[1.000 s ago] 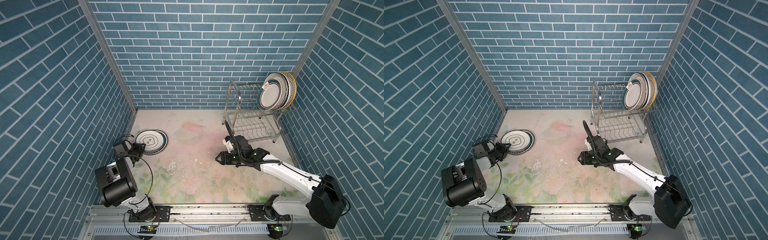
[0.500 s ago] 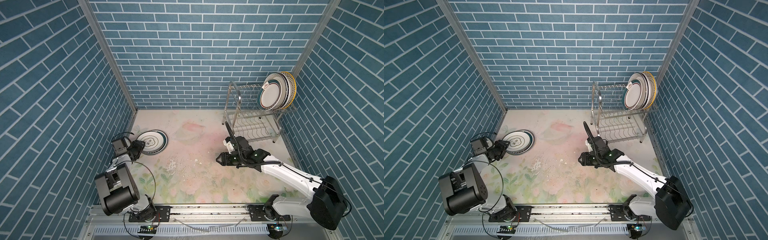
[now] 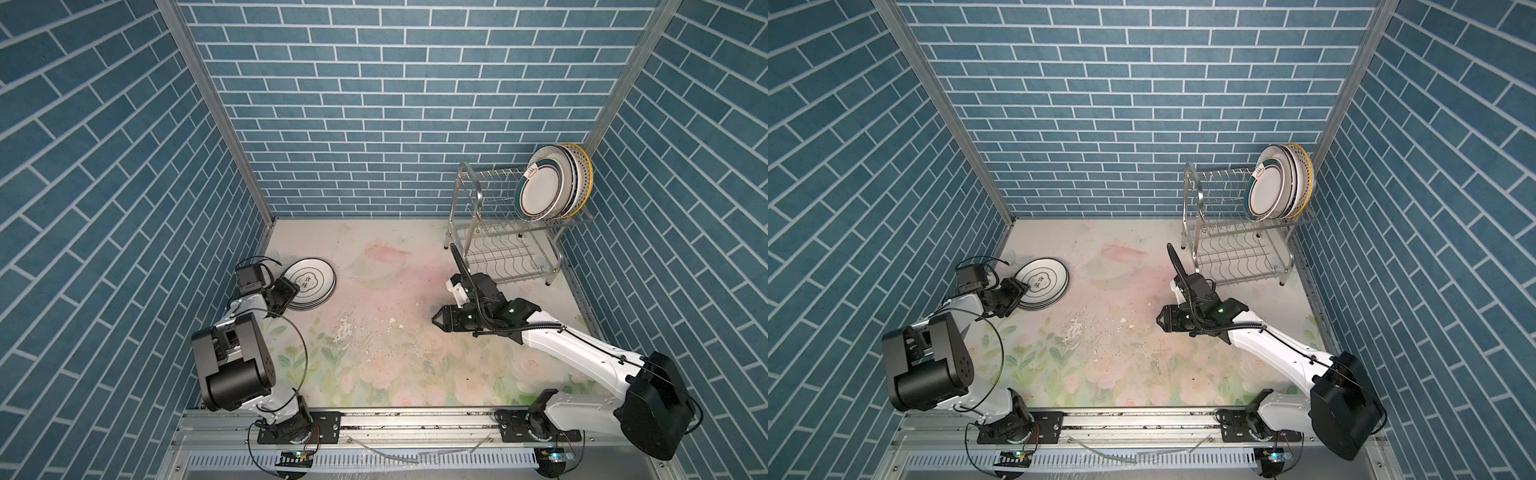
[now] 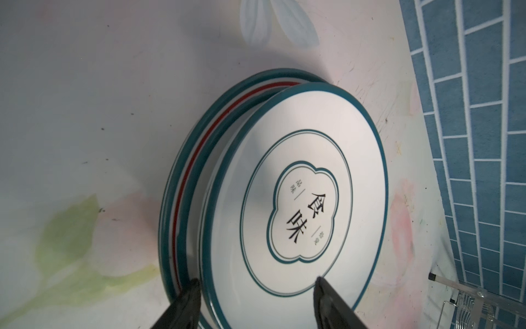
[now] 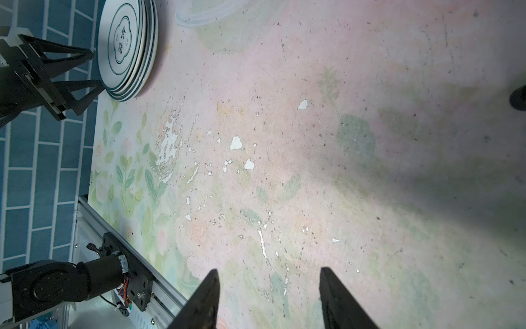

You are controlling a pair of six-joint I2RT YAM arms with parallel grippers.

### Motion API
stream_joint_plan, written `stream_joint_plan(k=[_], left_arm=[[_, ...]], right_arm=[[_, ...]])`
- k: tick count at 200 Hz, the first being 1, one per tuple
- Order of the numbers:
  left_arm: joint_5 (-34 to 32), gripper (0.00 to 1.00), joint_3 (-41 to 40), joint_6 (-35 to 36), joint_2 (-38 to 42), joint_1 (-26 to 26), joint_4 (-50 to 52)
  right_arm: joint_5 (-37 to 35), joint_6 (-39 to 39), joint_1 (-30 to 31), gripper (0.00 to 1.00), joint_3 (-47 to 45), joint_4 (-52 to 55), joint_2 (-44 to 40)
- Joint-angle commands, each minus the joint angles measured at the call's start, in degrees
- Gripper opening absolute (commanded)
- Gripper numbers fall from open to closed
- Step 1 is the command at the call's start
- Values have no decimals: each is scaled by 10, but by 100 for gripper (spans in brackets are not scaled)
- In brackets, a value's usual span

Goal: Unload the plates from the dish rack
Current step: Place the plate among the plates.

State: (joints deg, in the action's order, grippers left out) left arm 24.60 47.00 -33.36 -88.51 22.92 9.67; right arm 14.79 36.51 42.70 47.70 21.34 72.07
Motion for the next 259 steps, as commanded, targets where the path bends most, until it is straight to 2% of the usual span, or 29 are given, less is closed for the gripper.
stream_joint_plan(k=[1,50,96,136,169,199,218,242,244,246,248,259], left_arm=[[-25,65,3,16,3,-1,42],[-42,66,-2,12,45,-1,57],[-66,72,3,21,120,-1,108],[-3,74,5,32,170,-5,133],[27,81,-27,13,245,-6,95],[63,82,-15,16,271,-20,106],[72,85,8,33,282,-56,132],[60,88,50,58,276,-126,183],[59,89,53,58,275,-132,185],[58,96,56,60,274,-138,188],[55,99,59,61,273,-143,192],[39,99,72,64,272,-176,202]], right_arm=[[4,-22,0,57,-15,-9,-11],[3,-25,-3,57,-10,-2,-10],[-33,-37,-4,57,24,51,-27],[-94,-54,-4,57,78,144,-75],[-186,-79,-7,58,169,251,-134],[-295,-95,-10,58,287,332,-167],[-381,-103,-11,58,350,357,-180],[-475,-122,-12,58,420,365,-180],[-483,-124,-13,58,425,366,-180],[-491,-126,-12,58,431,366,-179],[-498,-129,-12,58,437,365,-178],[-528,-143,-14,59,465,366,-170]])
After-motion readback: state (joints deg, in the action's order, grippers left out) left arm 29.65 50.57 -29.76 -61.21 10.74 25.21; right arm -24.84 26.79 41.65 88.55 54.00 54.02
